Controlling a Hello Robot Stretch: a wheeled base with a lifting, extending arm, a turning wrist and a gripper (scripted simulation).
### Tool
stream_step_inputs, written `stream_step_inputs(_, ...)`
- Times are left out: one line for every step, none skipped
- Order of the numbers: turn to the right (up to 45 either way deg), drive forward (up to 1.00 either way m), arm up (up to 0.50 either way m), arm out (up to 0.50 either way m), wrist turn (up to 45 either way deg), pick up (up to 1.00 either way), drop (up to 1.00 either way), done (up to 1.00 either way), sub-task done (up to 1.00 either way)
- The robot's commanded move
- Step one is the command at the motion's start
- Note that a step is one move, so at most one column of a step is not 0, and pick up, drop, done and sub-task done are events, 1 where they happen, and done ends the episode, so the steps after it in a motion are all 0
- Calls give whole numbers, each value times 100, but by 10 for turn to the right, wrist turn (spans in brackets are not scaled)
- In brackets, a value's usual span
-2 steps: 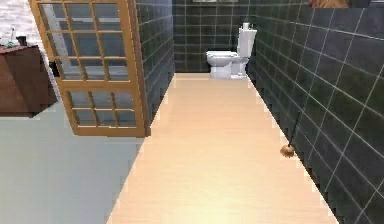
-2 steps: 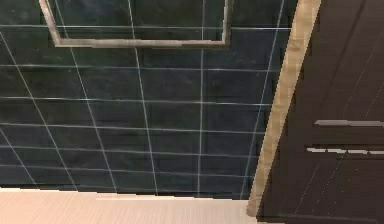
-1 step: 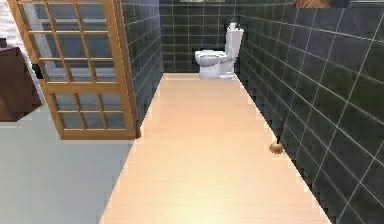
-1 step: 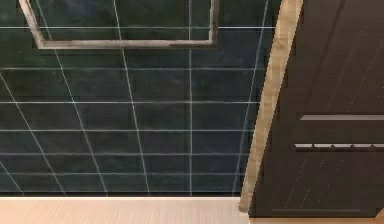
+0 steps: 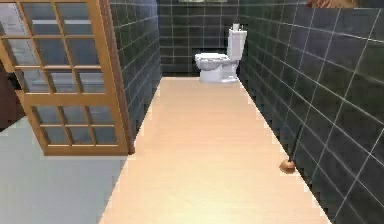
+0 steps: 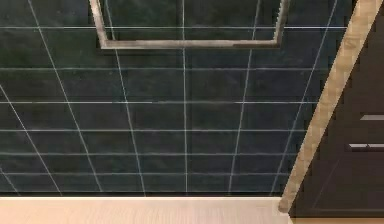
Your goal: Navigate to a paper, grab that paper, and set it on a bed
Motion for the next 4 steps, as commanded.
stream_step_inputs(-450, 0, 0, 0, 0, 0, 0, 0, 0)
stream_step_inputs(-30, 0, 0, 0, 0, 0, 0, 0, 0)
stream_step_inputs(0, 70, 0, 0, 0, 0, 0, 0, 0)
stream_step_inputs(-390, 0, 0, 0, 0, 0, 0, 0, 0)
